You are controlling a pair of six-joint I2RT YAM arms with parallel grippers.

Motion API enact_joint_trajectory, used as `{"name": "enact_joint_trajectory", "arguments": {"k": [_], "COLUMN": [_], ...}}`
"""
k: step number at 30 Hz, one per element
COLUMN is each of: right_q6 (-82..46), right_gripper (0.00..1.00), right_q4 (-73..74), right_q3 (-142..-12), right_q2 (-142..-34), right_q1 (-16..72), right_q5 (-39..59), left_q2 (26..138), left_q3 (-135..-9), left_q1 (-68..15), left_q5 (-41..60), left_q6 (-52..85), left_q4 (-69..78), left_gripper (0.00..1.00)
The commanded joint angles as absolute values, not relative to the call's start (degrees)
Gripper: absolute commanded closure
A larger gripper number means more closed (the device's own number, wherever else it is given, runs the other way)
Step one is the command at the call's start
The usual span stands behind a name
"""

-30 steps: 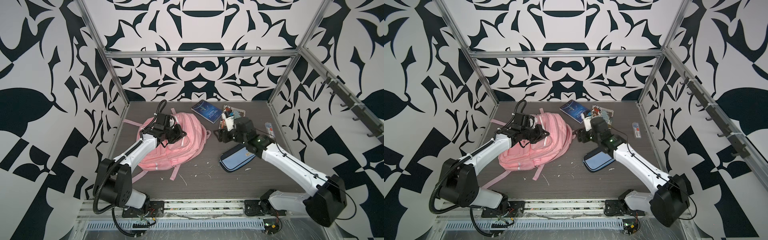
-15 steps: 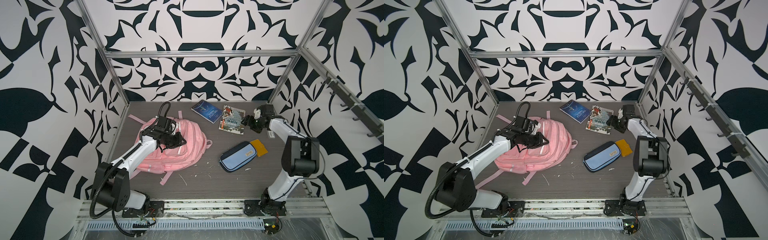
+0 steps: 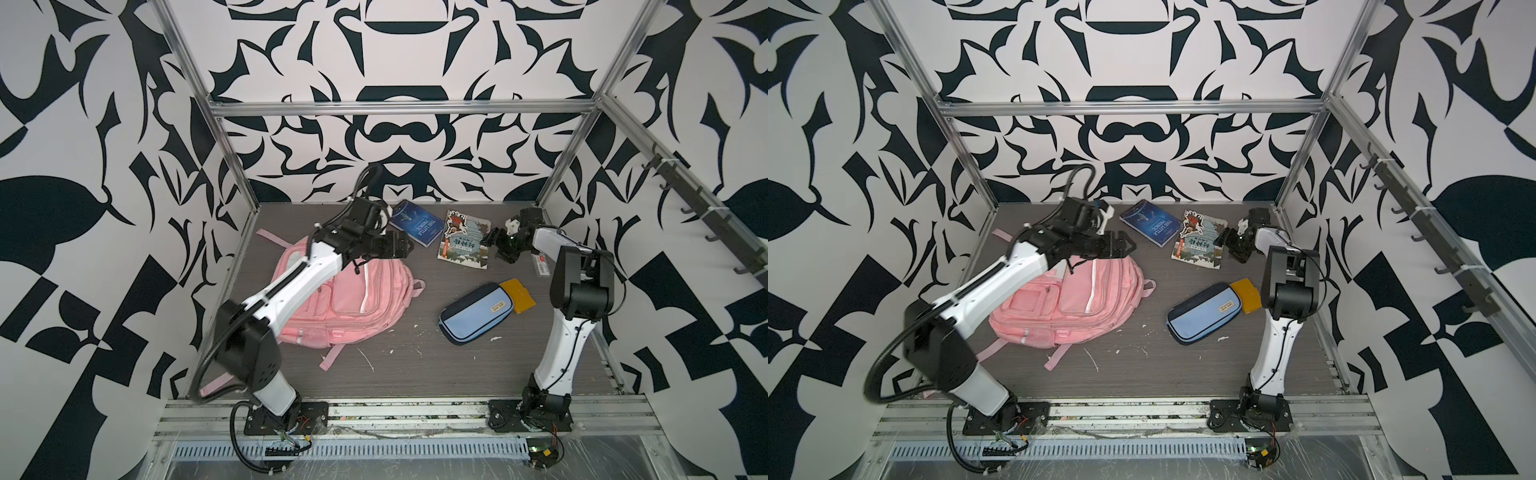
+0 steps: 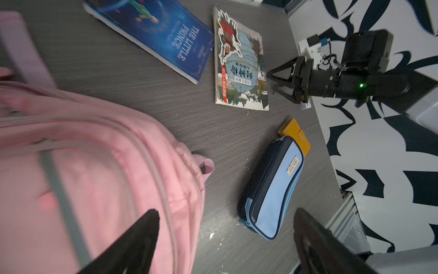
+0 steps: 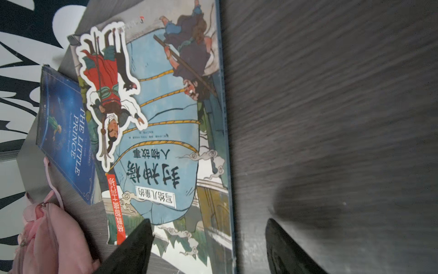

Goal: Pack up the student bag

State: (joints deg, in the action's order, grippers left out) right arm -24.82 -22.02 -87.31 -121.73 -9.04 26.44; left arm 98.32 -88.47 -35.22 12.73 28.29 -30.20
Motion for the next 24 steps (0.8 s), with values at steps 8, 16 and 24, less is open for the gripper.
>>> {"name": "enact_joint_trajectory", "arguments": {"k": [8,16,24], "right_q6": [-28.01,-27.1,-26.6], "right_gripper": [0.3,0.34,0.35], "right_q4": [-20.28,-22.21,-22.32], "right_q3": [-89.09,-89.83,-87.96], "right_q2": [-125.29,-127.0,-128.06], "right_q1": [-9.23,-8.7,-7.76], "right_q5": [29.42,29.97,31.62], "left_q2": [127.27,144.62,156.96], "left_q3": [-106.47,-122.73,-136.11], "left_q1": [-36.67,-36.72,-37.15], "left_q5": [23.77,22.28,23.6], "left_q6": [40.0,45.49,50.67], "left_q4": [-15.52,-18.56,-17.09], "left_gripper": [0.11,0.13,0.31]}}
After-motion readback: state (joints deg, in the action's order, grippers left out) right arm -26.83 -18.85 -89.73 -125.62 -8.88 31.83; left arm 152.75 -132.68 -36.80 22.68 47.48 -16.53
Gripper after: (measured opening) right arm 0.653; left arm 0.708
